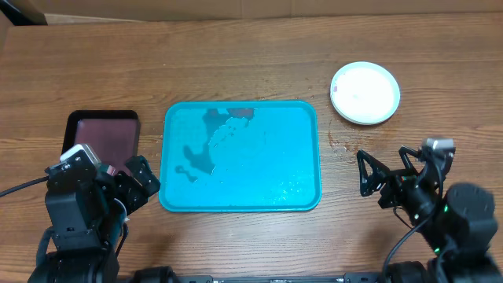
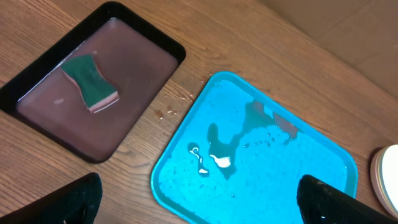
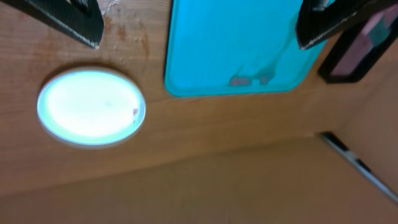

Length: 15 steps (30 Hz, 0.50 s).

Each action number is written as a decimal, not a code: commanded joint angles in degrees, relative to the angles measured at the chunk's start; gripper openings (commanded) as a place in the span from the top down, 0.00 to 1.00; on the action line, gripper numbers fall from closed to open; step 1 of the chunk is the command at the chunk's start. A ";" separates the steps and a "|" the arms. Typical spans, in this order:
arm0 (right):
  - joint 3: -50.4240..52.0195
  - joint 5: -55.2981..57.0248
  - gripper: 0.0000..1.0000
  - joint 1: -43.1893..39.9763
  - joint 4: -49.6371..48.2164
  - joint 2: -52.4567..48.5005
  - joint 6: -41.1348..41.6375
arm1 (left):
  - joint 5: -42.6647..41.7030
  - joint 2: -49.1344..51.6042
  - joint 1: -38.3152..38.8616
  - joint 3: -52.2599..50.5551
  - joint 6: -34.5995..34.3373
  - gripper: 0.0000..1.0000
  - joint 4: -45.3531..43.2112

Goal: Clean dirty plates on tray and stack at the side

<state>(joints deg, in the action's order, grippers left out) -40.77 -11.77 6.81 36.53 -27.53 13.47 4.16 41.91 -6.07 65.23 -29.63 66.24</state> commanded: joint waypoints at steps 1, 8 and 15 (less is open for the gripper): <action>9.79 0.04 0.00 -1.01 -6.47 6.88 0.02 | 0.90 0.07 0.24 -0.22 -0.39 0.00 -0.07; 26.23 -1.40 0.00 -1.05 -24.22 18.34 0.02 | 0.90 0.07 0.24 -0.22 -0.39 0.00 -0.07; 35.08 0.04 0.00 -1.05 -33.79 23.58 0.02 | 0.92 0.09 0.24 -0.22 -0.39 0.00 -0.07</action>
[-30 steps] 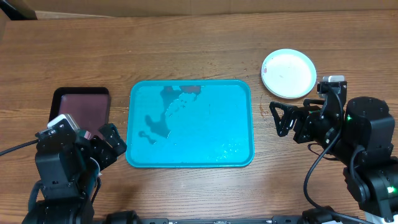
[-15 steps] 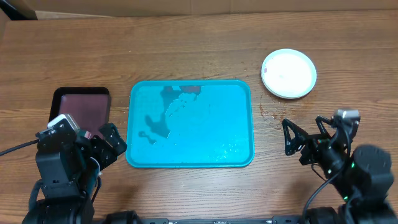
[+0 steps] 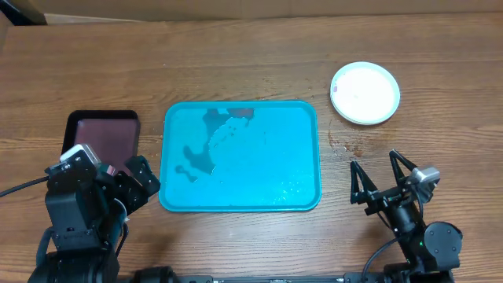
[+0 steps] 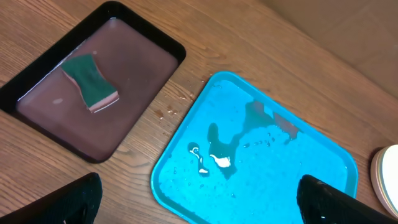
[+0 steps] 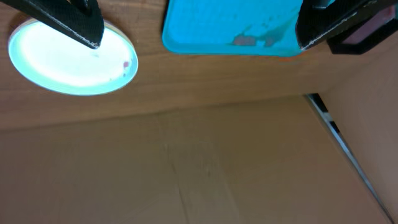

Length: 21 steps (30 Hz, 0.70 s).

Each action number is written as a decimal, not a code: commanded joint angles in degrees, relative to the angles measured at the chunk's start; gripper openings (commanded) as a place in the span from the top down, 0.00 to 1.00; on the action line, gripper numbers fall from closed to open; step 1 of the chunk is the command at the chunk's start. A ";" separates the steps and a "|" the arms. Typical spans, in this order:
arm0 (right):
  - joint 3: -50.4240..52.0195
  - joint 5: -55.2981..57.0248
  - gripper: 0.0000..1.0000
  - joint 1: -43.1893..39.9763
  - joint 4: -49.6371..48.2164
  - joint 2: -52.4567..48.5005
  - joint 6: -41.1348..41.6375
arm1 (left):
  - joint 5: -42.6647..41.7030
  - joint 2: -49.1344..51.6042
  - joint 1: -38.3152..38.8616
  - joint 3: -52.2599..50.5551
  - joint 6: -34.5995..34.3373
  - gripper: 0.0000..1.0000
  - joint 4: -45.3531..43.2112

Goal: Clean dirty plates on tray and stack at the side

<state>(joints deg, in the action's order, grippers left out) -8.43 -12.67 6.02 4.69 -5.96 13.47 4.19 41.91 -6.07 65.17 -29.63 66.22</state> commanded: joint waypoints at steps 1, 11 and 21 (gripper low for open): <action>3.67 1.33 0.00 -0.26 -2.95 2.69 0.00 | 0.87 0.07 0.24 -0.15 -0.37 0.00 -0.04; 7.98 4.42 0.00 -3.19 -8.44 5.84 0.17 | 0.87 0.07 0.24 -0.15 -0.39 0.00 -0.04; 7.96 12.22 0.00 -3.89 0.17 5.84 -1.97 | 0.87 0.09 0.24 -0.15 -0.39 0.00 -0.04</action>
